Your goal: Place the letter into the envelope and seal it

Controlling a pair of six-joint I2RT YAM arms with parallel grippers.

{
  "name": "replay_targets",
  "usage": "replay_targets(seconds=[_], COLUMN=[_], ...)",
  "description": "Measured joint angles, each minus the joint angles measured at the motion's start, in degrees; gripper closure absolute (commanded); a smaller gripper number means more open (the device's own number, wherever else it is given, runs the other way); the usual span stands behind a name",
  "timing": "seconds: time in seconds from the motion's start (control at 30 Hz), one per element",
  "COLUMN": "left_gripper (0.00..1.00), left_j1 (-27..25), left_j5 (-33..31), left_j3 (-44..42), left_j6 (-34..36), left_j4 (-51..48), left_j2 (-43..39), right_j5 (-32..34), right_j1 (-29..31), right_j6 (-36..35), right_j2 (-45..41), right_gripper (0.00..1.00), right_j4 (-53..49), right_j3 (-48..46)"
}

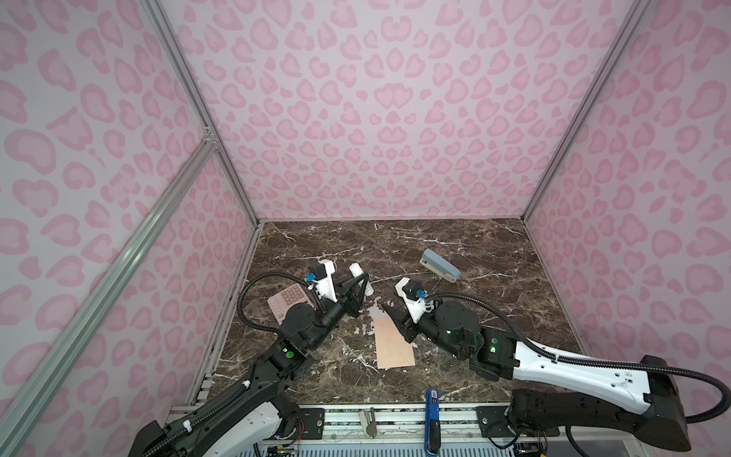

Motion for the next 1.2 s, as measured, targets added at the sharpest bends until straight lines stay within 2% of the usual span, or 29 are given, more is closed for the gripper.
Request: replay_targets(seconds=[0.13, 0.3, 0.47, 0.6, 0.8, 1.2], left_gripper=[0.96, 0.96, 0.96, 0.96, 0.96, 0.96], left_j1=[1.6, 3.0, 3.3, 3.3, 3.3, 3.3], left_j5=[2.6, 10.6, 21.1, 26.8, 31.0, 33.4], left_j3=[0.3, 0.5, 1.0, 1.0, 1.4, 1.8], left_j6=[-1.3, -3.0, -4.8, -6.0, -7.0, -8.1], left_j4=[0.1, 2.4, 7.5, 10.9, 13.1, 15.0], left_j2=[-0.3, 0.2, 2.6, 4.0, 5.2, 6.0], right_j5=[-10.9, -23.3, -33.3, -39.3, -44.8, -48.2], right_j1=[-5.9, -12.5, -15.5, -15.9, -16.0, -16.0], right_j6=[2.4, 7.0, 11.2, 12.7, 13.7, 14.5], right_j2=[-2.7, -3.1, -0.9, 0.5, 1.2, 3.5], right_gripper=[0.54, 0.52, 0.49, 0.49, 0.50, 0.62], right_j4=[2.6, 8.8, 16.0, 18.9, 21.7, 22.8], right_j3=[-4.1, -7.6, -8.6, -8.0, -7.4, -6.0])
